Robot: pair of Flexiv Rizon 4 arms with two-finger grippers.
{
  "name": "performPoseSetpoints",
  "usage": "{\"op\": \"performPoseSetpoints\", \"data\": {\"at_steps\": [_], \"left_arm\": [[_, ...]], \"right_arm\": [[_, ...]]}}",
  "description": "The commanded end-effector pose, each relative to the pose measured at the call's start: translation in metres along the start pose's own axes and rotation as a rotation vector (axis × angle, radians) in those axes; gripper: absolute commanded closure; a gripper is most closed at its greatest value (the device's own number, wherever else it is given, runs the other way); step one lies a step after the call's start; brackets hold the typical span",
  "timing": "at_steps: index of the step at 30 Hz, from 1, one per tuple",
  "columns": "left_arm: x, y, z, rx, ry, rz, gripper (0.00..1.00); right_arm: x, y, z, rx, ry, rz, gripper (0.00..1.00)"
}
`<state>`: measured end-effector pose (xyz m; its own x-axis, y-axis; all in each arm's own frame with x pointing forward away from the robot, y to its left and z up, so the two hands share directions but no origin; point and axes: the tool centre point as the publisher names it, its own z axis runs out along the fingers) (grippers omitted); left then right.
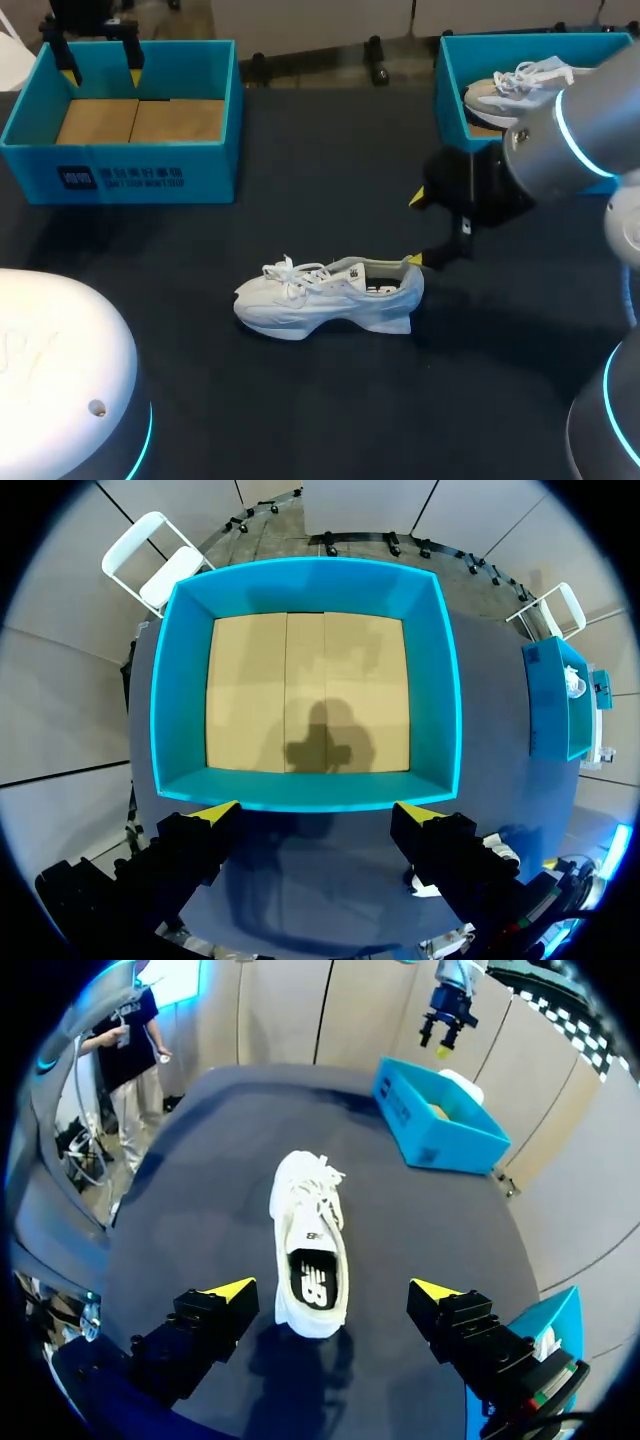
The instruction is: Take the shoe out of the shoebox, open the shoe tongue, remove and reinsert the insole, then place the shoe into the shoebox
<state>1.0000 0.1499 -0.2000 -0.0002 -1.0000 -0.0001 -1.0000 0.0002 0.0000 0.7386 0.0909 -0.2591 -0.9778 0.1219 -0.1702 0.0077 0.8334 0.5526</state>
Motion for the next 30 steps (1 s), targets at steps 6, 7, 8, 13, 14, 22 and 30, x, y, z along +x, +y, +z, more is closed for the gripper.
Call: {"op": "performPoseSetpoints", "data": {"at_steps": [6,7,8,13,14,22,30], "left_arm": [[0.000,0.000,0.000,0.000,0.000,0.000,0.00],[0.000,0.000,0.000,0.000,0.000,0.000,0.00],[0.000,0.000,0.000,0.000,0.000,0.000,0.00],[0.000,0.000,0.000,0.000,0.000,0.000,0.00],[0.000,0.000,0.000,0.000,0.000,0.000,0.00],[0.000,0.000,0.000,0.000,0.000,0.000,0.00],[0.000,0.000,0.000,0.000,0.000,0.000,0.00]], "right_arm": [[-0.004,-0.024,0.007,-0.057,0.065,-0.042,0.00],[-0.003,-0.028,0.009,-0.057,0.073,-0.045,0.00],[-0.002,-0.030,0.011,-0.059,0.080,-0.048,0.00],[0.001,-0.047,0.024,-0.059,0.108,-0.033,0.00],[0.001,-0.050,0.026,-0.062,0.109,-0.020,0.00],[0.003,-0.067,0.040,-0.068,0.103,0.028,0.00],[0.007,-0.074,0.060,-0.097,0.105,0.066,0.00]]}}
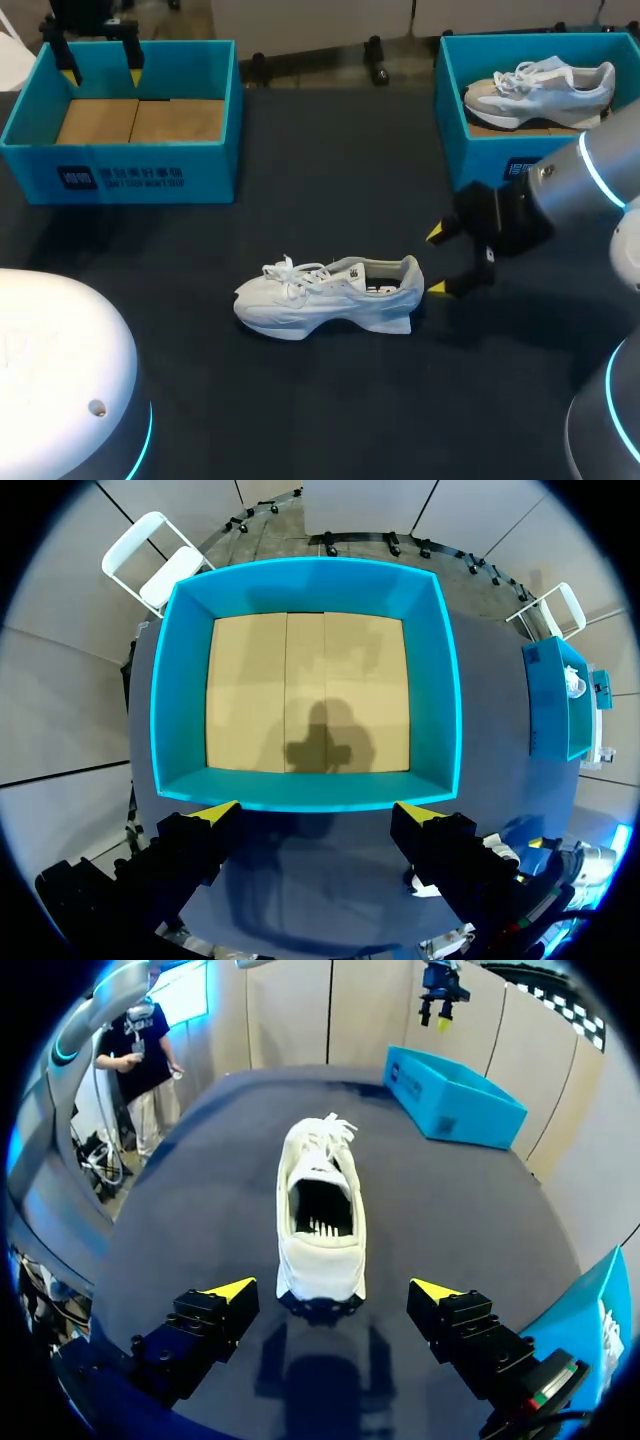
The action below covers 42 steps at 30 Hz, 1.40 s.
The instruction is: Take the shoe out of the shoebox, open the shoe tongue, remove and reinsert the insole, then place the shoe into the shoebox
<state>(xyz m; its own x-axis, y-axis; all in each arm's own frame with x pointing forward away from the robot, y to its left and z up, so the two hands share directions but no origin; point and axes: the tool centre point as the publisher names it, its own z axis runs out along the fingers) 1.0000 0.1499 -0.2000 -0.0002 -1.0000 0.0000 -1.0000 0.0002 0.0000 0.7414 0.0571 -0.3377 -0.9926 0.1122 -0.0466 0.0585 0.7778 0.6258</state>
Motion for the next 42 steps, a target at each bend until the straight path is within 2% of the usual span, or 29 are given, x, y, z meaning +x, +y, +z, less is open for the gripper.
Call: {"op": "performPoseSetpoints", "data": {"at_steps": [1,15,42], "left_arm": [[0.000,0.000,0.000,0.000,0.000,0.000,0.00],[0.000,0.000,0.000,0.000,0.000,0.000,0.00],[0.000,0.000,0.000,0.000,0.000,0.000,0.00]], "right_arm": [[-0.001,-0.004,0.015,-0.017,0.001,0.002,0.00],[0.009,-0.003,0.045,-0.057,0.026,0.019,0.00],[0.014,-0.003,0.080,-0.120,0.061,0.023,0.00]]}}
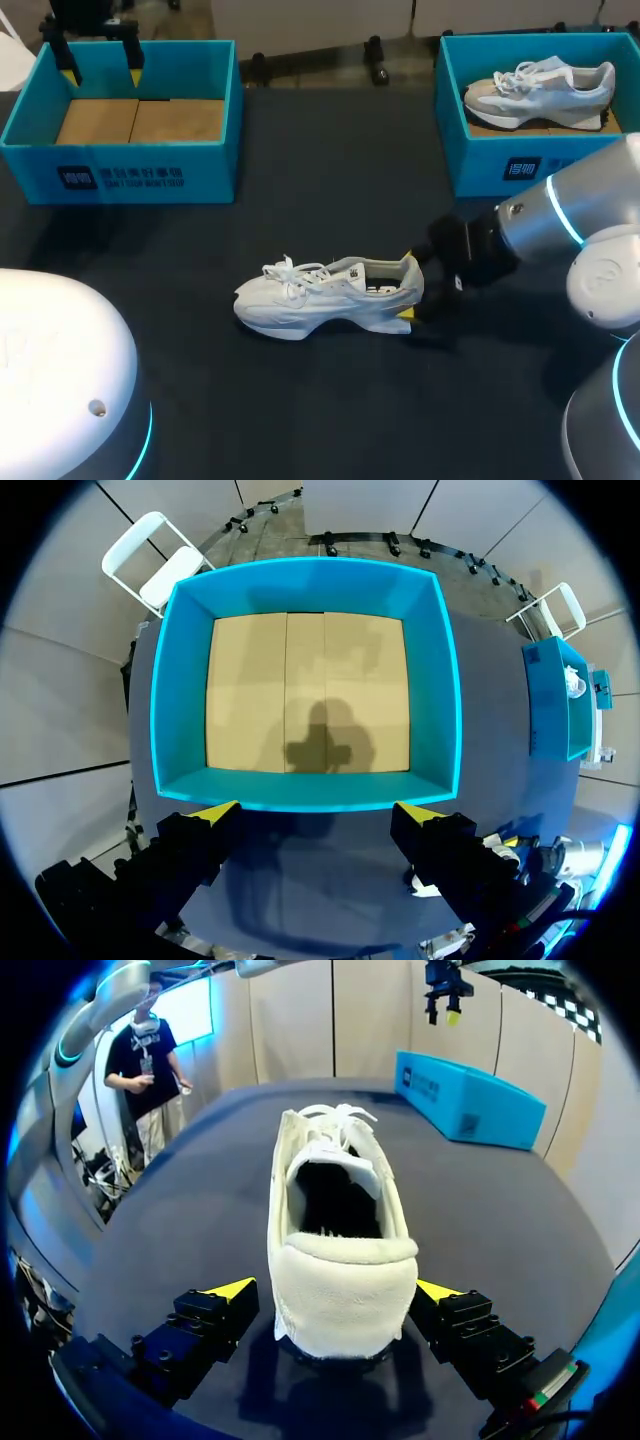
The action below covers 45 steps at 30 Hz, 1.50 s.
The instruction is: Take the shoe out of the shoebox, open the shoe tongue, remove and reinsert the insole, then place the shoe into the shoebox
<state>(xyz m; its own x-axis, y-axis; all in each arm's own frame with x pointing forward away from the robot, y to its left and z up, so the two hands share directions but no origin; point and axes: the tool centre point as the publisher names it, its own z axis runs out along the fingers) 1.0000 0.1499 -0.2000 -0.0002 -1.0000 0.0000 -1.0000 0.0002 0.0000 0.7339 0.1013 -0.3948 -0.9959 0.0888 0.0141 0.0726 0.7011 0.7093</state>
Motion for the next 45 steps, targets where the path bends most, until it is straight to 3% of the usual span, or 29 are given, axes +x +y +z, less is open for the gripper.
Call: {"op": "performPoseSetpoints", "data": {"at_steps": [1,17,29,38,45], "left_arm": [[0.000,0.000,0.000,0.000,0.000,0.000,0.00],[0.000,0.000,0.000,0.000,0.000,0.000,0.00],[0.000,0.000,0.000,0.000,0.000,0.000,0.00],[0.000,0.000,0.000,0.000,0.000,0.000,0.00],[0.000,0.000,0.000,0.000,0.000,0.000,0.00]], "right_arm": [[-0.002,-0.002,0.011,-0.009,0.000,0.000,0.00],[-0.001,-0.002,0.028,-0.030,-0.011,0.002,0.00],[-0.005,-0.012,0.035,-0.049,-0.029,0.016,0.00],[-0.007,-0.012,0.034,-0.149,-0.021,0.038,0.00],[-0.004,-0.009,0.034,-0.177,0.001,0.018,0.00]]}}
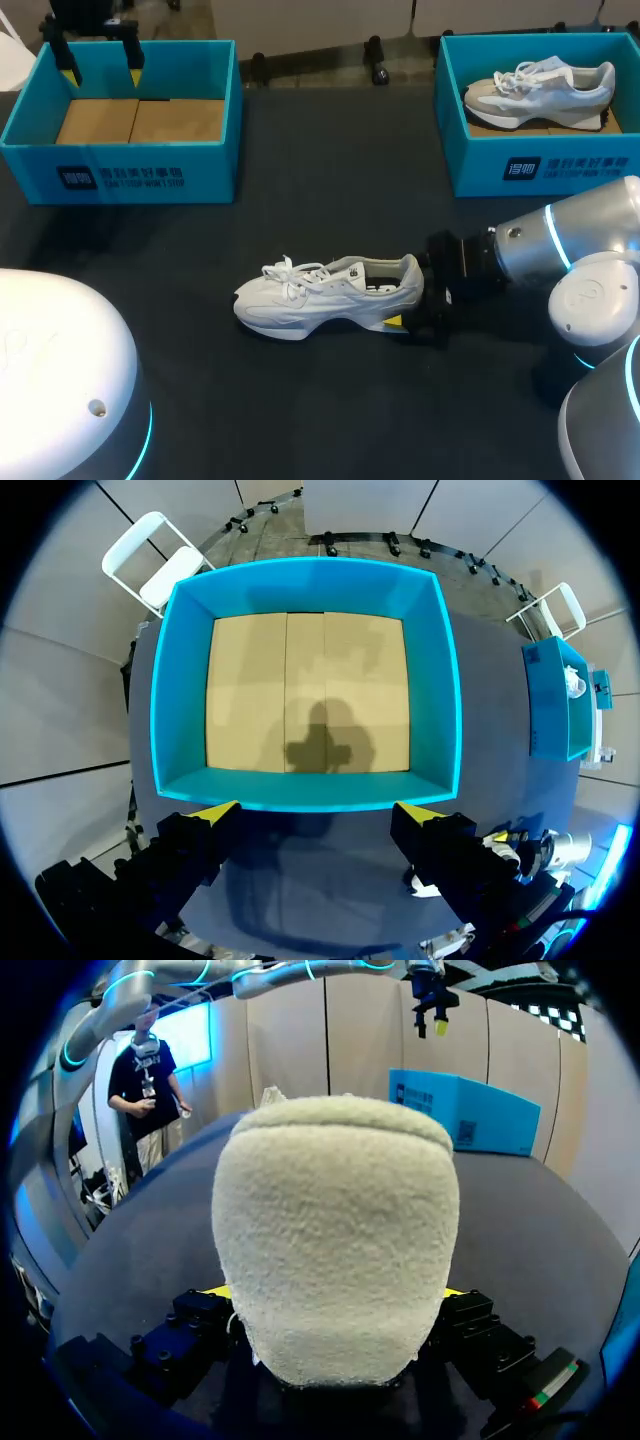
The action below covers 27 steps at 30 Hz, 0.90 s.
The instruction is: Take the shoe out of the shoebox, open the shoe tongue, remove and reinsert the insole, then place the shoe into the shoebox
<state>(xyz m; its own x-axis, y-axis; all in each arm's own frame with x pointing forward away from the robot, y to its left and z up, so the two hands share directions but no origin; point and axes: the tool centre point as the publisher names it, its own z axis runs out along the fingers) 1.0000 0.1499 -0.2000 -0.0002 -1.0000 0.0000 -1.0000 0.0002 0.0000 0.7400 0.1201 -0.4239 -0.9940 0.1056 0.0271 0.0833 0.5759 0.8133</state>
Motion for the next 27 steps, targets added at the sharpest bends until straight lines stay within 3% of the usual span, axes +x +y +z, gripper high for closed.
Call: {"op": "performPoseSetpoints", "data": {"at_steps": [1,15,16,17,18,19,27], "left_arm": [[0.0000,0.0000,0.0000,0.000,0.000,0.000,0.00],[0.0000,0.0000,0.0000,0.000,0.000,0.000,0.00],[0.0000,0.0000,0.0000,0.000,0.000,0.000,0.00],[0.0000,0.0000,0.0000,0.000,0.000,0.000,0.00],[0.0000,0.0000,0.0000,0.000,0.000,0.000,0.00],[0.0000,0.0000,0.0000,0.000,0.000,0.000,0.00],[0.0000,0.0000,0.0000,0.000,0.000,0.000,0.00]], "right_arm": [[0.0009,-0.0024,0.0003,-0.016,0.008,-0.003,0.00],[0.0008,-0.0039,0.0065,-0.048,0.021,-0.003,0.02],[0.0008,-0.0041,0.0066,-0.047,0.021,-0.003,0.49],[0.0008,-0.0042,0.0066,-0.046,0.020,-0.003,0.62],[0.0008,-0.0042,0.0065,-0.045,0.019,-0.004,0.84],[0.0008,-0.0041,0.0064,-0.045,0.017,-0.004,1.00],[0.0023,-0.0016,0.0058,-0.037,0.022,-0.018,1.00]]}}
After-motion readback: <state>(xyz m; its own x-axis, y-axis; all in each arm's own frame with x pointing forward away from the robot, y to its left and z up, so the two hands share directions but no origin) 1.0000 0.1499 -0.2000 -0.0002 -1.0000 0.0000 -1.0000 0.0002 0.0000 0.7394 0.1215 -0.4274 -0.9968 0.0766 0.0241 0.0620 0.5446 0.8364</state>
